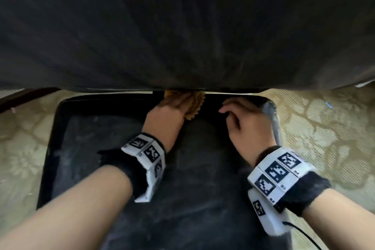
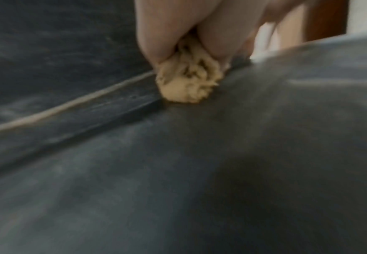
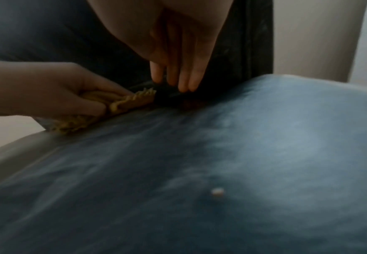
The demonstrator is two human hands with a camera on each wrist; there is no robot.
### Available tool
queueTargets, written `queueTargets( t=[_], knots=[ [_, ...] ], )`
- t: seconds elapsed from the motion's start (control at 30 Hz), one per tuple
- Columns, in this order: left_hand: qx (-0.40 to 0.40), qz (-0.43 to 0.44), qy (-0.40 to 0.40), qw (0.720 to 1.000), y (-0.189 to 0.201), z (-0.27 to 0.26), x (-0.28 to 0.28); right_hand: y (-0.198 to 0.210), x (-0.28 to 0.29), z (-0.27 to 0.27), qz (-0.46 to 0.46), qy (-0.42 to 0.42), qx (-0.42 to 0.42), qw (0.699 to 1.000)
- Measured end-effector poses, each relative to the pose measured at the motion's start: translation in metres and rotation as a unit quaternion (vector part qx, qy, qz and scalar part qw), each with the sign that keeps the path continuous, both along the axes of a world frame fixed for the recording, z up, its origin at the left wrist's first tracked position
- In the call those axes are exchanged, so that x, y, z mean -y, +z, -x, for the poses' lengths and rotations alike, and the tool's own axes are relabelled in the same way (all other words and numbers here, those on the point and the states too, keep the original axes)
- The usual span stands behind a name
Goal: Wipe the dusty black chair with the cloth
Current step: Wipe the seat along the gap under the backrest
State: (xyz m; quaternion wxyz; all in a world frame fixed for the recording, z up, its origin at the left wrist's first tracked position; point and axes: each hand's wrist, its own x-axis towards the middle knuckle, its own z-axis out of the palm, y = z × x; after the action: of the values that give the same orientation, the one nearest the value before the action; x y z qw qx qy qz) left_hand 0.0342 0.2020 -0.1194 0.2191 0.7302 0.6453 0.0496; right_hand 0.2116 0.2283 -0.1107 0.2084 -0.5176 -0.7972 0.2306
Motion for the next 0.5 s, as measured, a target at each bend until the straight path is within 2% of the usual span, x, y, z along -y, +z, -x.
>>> queueTargets(
  t=[0.13, 0.23, 0.3, 0.37, 0.4, 0.43, 0.5],
  knots=[
    [0.054, -0.016, 0.092, 0.994, 0.0, -0.015, 0.02, -0.006, 0.015, 0.025, -0.006, 0.012, -0.014, 1.0],
    [0.149, -0.049, 0.159, 0.975, 0.006, -0.007, 0.05, -0.01, 0.028, 0.042, -0.014, -0.008, -0.044, 0.999],
    [0.257, -0.054, 0.256, 0.93, 0.014, 0.003, 0.065, -0.011, 0.037, 0.059, 0.003, -0.044, -0.062, 0.997],
    [0.358, -0.077, 0.351, 0.862, 0.021, 0.015, 0.062, -0.013, 0.044, 0.08, 0.093, -0.096, -0.123, 0.983],
    [0.39, -0.091, 0.385, 0.831, 0.023, 0.019, 0.057, -0.012, 0.045, 0.091, 0.172, -0.114, -0.173, 0.963],
    [0.415, -0.1, 0.405, 0.809, 0.023, 0.023, 0.053, -0.01, 0.047, 0.105, 0.258, -0.122, -0.236, 0.929],
    [0.444, -0.082, 0.409, 0.793, 0.021, 0.032, 0.052, -0.004, 0.05, 0.132, 0.399, -0.122, -0.378, 0.826]
  ],
)
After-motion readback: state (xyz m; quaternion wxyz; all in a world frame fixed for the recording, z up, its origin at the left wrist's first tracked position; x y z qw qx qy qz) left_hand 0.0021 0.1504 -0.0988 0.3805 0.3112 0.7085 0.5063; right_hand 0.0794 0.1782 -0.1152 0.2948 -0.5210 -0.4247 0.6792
